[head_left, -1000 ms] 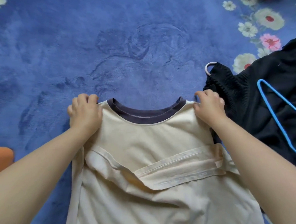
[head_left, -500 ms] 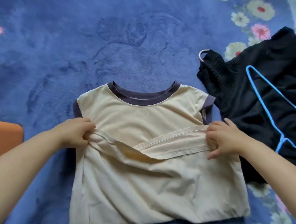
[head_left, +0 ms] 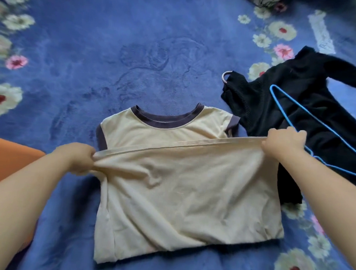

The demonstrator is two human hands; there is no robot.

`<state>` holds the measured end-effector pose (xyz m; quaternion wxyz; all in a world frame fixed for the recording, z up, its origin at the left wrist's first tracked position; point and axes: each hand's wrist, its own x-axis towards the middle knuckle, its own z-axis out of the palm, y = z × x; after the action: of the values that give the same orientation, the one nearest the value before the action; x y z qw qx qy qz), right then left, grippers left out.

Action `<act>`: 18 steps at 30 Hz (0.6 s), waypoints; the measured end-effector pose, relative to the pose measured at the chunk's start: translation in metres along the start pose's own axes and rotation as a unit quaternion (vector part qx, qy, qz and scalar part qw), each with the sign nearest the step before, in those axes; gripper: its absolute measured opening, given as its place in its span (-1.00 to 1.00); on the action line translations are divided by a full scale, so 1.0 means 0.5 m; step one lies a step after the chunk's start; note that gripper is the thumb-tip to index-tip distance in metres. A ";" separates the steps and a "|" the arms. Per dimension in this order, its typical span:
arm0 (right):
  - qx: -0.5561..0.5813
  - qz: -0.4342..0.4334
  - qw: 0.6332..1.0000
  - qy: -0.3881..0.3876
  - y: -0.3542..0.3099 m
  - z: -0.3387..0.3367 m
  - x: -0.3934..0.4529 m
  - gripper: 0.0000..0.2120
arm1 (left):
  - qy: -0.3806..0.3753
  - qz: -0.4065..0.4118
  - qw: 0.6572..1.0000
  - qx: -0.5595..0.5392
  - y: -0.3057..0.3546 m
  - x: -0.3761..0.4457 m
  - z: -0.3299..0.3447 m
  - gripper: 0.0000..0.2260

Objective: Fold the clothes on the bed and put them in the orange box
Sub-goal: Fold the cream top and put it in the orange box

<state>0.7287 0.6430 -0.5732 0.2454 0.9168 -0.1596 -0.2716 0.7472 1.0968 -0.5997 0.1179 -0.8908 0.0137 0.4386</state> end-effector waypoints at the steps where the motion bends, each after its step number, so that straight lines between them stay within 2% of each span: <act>1: 0.005 0.007 1.000 -0.001 -0.001 0.007 -0.002 -0.76 | -0.004 0.005 1.000 0.021 -0.004 -0.003 0.003 -0.95; 5: -0.018 0.017 0.999 -0.031 -0.016 0.023 -0.006 -0.69 | -0.002 -0.021 1.000 0.002 -0.015 -0.001 0.016 -0.79; 8: -0.050 0.038 0.997 -0.034 -0.023 0.030 0.001 -0.63 | -0.023 -0.085 0.996 -0.010 -0.004 0.005 0.022 -0.90; 10: -0.067 0.041 0.996 -0.032 -0.033 0.029 0.000 -0.62 | 0.018 -0.148 0.987 -0.057 0.009 0.004 0.020 -0.94; 14: -0.025 0.067 0.996 0.047 -0.037 -0.003 0.008 -0.71 | 0.152 -0.223 0.957 -0.103 0.006 0.003 -0.008 -0.76; 18: 0.009 0.090 0.990 0.111 -0.032 -0.070 0.038 -0.74 | 0.178 -0.239 0.953 -0.046 -0.028 0.003 -0.066 -0.73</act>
<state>0.7667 0.6609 -0.5639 0.2770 0.9254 -0.2152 -0.1432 0.7757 1.1034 -0.5788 0.1738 -0.9360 -0.1993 0.2324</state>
